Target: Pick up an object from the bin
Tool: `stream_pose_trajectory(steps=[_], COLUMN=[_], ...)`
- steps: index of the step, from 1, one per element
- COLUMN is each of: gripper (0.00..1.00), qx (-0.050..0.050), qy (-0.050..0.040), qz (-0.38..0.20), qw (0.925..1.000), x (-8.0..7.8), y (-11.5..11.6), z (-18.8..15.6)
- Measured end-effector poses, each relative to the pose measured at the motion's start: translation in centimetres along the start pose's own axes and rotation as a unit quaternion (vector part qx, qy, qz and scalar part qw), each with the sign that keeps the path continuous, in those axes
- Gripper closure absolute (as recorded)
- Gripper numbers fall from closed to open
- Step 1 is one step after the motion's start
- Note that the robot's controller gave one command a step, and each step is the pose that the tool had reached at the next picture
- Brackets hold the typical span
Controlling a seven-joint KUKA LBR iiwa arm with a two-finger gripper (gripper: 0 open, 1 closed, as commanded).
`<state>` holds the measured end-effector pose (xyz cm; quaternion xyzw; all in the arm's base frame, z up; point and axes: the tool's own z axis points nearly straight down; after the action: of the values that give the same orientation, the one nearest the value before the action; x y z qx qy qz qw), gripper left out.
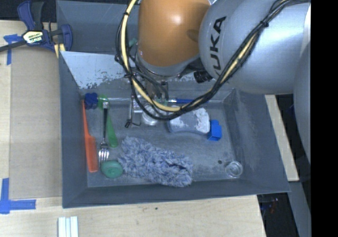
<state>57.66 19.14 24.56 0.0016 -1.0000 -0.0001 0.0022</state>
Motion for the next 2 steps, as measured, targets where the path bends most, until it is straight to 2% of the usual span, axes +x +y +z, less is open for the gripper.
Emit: stream_pose_trajectory(steps=[1,2], gripper=[0.00,0.00], qx=[-0.001,-0.001], qy=[-0.0038,-0.0058], qz=[0.002,-0.015], qw=[1.0000,0.9999], x=[-0.2,4.2], y=[-0.1,-7.1], z=[-0.4,11.4])
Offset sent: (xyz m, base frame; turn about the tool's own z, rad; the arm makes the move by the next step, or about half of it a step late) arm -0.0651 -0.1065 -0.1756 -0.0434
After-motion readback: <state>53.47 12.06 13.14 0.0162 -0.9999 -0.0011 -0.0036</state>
